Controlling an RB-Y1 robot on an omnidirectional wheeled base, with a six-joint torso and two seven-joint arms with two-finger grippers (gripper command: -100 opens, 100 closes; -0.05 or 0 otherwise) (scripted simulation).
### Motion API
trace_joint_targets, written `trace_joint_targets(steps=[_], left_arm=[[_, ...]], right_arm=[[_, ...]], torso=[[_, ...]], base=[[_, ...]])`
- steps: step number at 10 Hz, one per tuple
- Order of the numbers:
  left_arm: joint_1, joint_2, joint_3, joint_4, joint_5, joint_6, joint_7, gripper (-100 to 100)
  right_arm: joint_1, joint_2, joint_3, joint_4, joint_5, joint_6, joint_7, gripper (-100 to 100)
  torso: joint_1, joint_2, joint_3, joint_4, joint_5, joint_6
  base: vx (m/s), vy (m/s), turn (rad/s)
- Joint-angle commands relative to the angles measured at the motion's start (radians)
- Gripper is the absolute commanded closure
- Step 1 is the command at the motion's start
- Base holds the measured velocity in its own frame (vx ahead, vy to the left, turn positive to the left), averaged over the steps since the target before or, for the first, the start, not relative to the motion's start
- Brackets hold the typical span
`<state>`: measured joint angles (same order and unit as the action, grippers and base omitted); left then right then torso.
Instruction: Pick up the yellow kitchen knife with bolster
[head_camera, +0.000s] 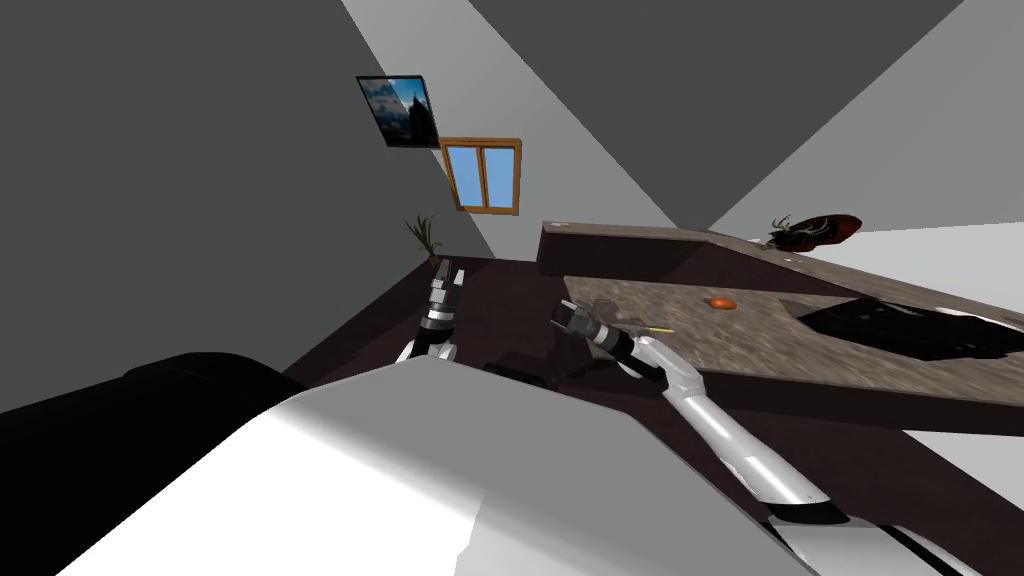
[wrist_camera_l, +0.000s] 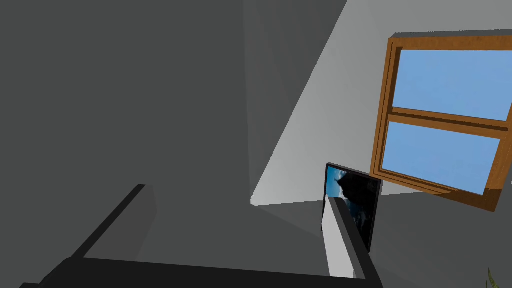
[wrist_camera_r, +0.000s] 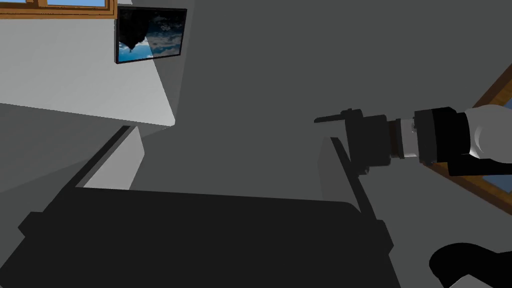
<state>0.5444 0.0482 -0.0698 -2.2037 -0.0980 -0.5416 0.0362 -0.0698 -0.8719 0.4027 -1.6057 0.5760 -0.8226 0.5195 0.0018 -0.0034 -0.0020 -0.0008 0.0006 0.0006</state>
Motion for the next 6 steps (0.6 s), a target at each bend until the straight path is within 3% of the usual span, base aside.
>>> trace_joint_targets(steps=[1, 3, 4, 5, 6], left_arm=[[0.0, 0.0, 0.0, 0.0, 0.0, 0.0, 0.0, 0], [0.0, 0.0, 0.0, 0.0, 0.0, 0.0, 0.0, 0], [0.0, 0.0, 0.0, 0.0, 0.0, 0.0, 0.0, 0], [0.0, 0.0, 0.0, 0.0, 0.0, 0.0, 0.0, 0], [0.0, 0.0, 0.0, 0.0, 0.0, 0.0, 0.0, 0]], right_arm=[[-0.024, -0.015, 0.022, 0.034, 0.024, -0.008, 0.01, -100], [-0.089, -0.086, 0.088, 0.109, 0.093, -0.042, 0.043, -100], [-0.089, -0.098, 0.091, 0.127, 0.107, -0.042, 0.043, -100], [-0.122, -0.134, 0.124, 0.165, 0.144, -0.059, 0.057, -100], [-0.122, -0.139, 0.124, 0.172, 0.147, -0.059, 0.057, -100]], torso=[[0.0, 0.0, 0.0, 0.0, 0.0, 0.0], [0.0, 0.0, 0.0, 0.0, 0.0, 0.0], [0.0, -0.001, -0.001, 0.0, 0.0, 0.0], [-0.001, 0.0, 0.0, 0.0, 0.0, 0.0], [-0.001, 0.0, 0.0, 0.0, 0.0, 0.0]], base=[[0.051, 0.031, 0.01], [0.071, 0.035, 0.023], [0.061, 0.027, 0.01], [0.058, 0.024, 0.009], [0.046, 0.016, 0.006]])
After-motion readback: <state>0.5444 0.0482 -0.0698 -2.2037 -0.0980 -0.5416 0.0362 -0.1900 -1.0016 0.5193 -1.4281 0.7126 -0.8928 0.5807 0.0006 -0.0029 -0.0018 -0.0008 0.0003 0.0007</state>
